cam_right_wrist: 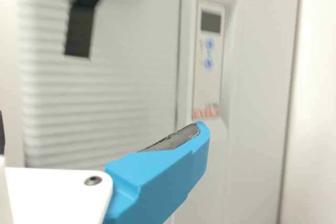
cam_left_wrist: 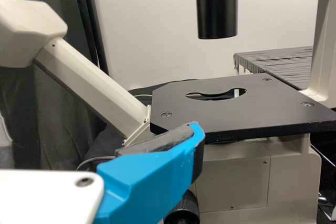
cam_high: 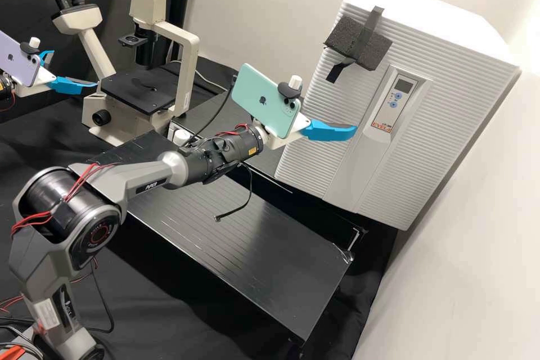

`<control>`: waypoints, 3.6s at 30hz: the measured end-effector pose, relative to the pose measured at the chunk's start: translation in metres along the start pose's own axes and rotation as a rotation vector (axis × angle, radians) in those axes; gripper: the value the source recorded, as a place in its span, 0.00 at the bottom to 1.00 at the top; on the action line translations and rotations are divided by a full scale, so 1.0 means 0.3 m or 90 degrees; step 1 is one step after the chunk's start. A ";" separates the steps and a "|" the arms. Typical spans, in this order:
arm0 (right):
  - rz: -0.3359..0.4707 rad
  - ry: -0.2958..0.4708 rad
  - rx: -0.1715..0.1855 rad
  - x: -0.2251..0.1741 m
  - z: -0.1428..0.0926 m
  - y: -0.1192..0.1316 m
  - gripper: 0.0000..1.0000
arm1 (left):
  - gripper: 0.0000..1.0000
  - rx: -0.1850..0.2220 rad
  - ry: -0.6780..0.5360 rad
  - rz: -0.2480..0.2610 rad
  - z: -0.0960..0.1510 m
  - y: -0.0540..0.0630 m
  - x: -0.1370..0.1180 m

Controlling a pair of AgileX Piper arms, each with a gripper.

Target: Open the incubator door.

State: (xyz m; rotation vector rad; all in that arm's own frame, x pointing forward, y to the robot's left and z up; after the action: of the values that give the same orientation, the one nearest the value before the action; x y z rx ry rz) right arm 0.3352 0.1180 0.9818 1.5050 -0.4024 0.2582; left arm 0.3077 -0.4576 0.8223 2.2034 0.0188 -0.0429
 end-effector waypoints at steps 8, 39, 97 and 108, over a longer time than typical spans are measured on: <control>0.004 -0.031 -0.013 -0.001 0.004 0.000 1.00 | 1.00 0.000 0.000 0.000 0.000 0.000 0.000; -0.012 -0.030 0.010 -0.032 -0.014 0.025 0.00 | 1.00 0.000 0.000 0.000 0.000 0.000 0.000; -0.043 -0.012 0.005 -0.186 0.093 0.138 0.00 | 1.00 0.000 0.000 0.000 0.000 0.000 0.000; 0.021 -0.025 0.020 -0.327 0.167 0.220 1.00 | 1.00 0.000 0.000 0.000 0.000 0.000 0.000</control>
State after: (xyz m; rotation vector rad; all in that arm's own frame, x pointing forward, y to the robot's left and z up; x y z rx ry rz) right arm 0.2143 0.0798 1.0026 1.5374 -0.4563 0.2630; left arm 0.3077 -0.4576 0.8223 2.2034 0.0188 -0.0429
